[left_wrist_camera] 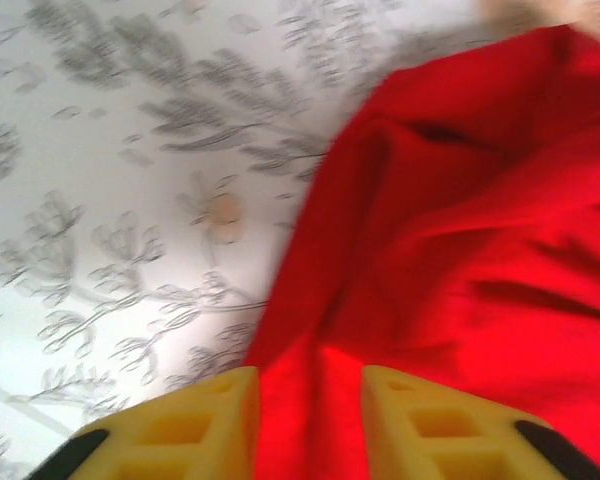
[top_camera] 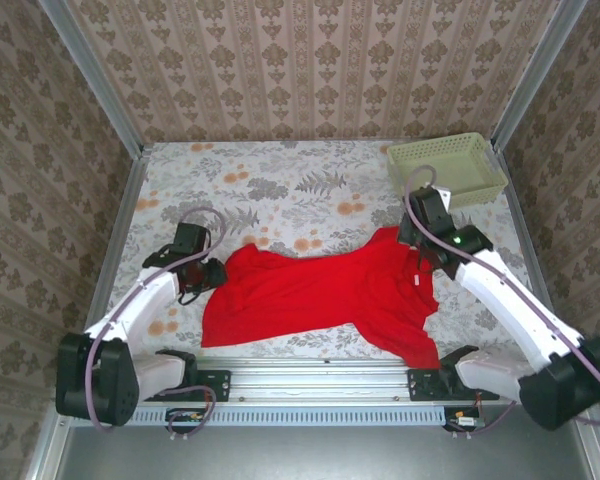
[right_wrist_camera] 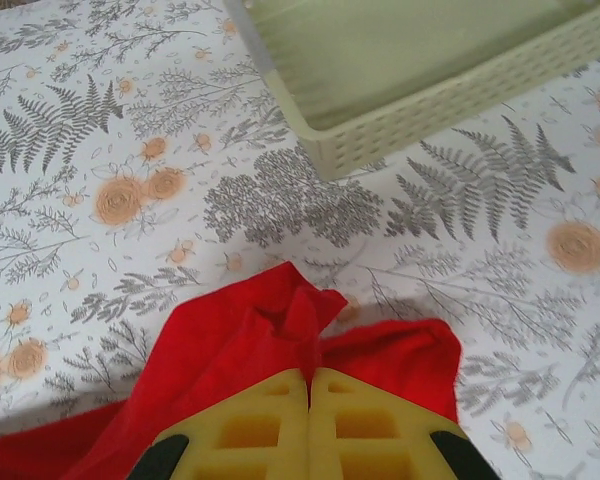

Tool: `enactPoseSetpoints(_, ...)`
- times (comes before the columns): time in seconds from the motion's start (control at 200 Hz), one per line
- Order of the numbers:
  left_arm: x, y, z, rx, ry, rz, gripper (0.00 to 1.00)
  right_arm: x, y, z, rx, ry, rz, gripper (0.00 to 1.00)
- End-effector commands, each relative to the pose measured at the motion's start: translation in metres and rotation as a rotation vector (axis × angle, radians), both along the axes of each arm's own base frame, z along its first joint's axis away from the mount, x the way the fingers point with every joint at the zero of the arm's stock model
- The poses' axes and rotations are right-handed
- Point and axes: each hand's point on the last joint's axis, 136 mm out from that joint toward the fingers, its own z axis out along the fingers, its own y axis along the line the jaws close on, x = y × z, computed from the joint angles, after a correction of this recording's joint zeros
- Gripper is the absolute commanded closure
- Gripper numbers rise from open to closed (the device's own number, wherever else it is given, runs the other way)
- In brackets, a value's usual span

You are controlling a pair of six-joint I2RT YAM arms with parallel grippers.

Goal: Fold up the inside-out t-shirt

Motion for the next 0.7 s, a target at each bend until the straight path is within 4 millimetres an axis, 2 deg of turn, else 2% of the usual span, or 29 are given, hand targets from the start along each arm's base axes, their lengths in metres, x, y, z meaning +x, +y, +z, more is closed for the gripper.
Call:
enactPoseSetpoints(0.0, -0.002, 0.025, 0.013, 0.175, 0.012, 0.052, 0.59, -0.023, -0.003, -0.006, 0.018, 0.018, 0.022, 1.0)
enactPoseSetpoints(0.105, 0.002, 0.004, 0.041, 0.282, -0.093, -0.056, 0.5, -0.03, 0.003, -0.006, 0.041, 0.016, 0.058, 1.0)
enactPoseSetpoints(0.145, 0.002, -0.014, 0.052, 0.299, -0.143, -0.128, 0.48, -0.032, 0.003, -0.005, 0.042, 0.014, 0.063, 1.0)
enactPoseSetpoints(0.23, 0.003, -0.039, 0.064, 0.33, -0.199, -0.208, 0.42, -0.032, 0.004, -0.004, 0.044, 0.01, 0.065, 1.0)
enactPoseSetpoints(0.35, 0.008, -0.048, 0.047, 0.386, -0.129, -0.226, 0.41, -0.032, 0.003, 0.0, 0.05, -0.002, 0.056, 1.0)
enactPoseSetpoints(0.495, 0.014, -0.048, 0.021, 0.474, -0.034, -0.219, 0.41, -0.036, 0.0, 0.007, 0.049, -0.014, 0.05, 1.0)
enactPoseSetpoints(0.695, 0.02, -0.053, 0.0, 0.525, 0.032, -0.236, 0.39, -0.039, -0.004, 0.007, 0.038, -0.017, 0.042, 1.0)
